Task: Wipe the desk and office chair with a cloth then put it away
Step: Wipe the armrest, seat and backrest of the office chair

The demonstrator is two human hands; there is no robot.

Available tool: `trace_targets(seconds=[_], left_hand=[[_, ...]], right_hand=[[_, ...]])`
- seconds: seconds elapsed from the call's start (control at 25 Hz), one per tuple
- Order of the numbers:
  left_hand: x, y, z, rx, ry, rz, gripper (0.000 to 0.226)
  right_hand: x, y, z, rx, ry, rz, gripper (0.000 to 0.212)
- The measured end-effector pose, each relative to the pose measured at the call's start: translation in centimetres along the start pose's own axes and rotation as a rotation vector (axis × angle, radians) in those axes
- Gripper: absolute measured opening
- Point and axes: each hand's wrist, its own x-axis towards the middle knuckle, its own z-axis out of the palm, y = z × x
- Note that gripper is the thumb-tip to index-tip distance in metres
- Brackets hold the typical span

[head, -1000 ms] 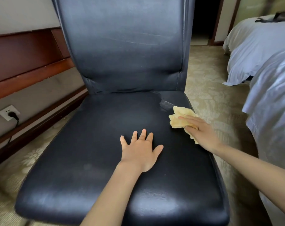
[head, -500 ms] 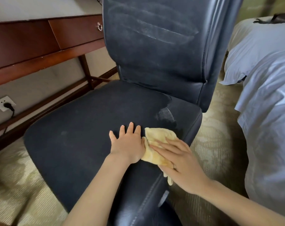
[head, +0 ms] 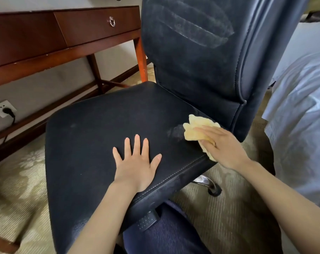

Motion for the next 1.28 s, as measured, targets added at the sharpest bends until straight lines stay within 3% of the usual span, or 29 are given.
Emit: trace_targets(seconds=[0.16,0.28,0.48,0.64,0.92,1.12,1.28], left_hand=[[0.1,-0.3,0.2,-0.007,0.033,0.016,0.066],[-0.1,-0.3,0.4,-0.004,0.054,0.020,0.065],[-0.2,-0.7,0.6,-0.006,0.098,0.026,0.066],[-0.1,-1.4,0.8,-0.002,0.093,0.036,0.072],[0.0,-1.7,0.9,-0.025,0.123,0.062,0.079],[-0.1,-1.4,0.9,-0.065,0.134,0.065,0.079],[0.0,-1.3,0.8,-0.080,0.148,0.059,0.079]], right_hand=[[4.9,-1.8,0.3,-0.063,-0.078,0.162,0.032],[6.9,-4.9,1.6,-0.065,-0.032,0.249,0.018],[3.9,-8.4,3.6,-0.099,-0.070,-0.098,0.039],[-1.4,-5.8,2.0,0.017,-0.137,-0.140,0.047],[-1.1,0.5,-0.7,0.055,-0.001,0.139,0.044],[6.3,0.2,-0.4,-0.129,-0.120,0.401,0.038],[11.6,-2.0,0.3,0.004,-0.199,0.397,0.037]])
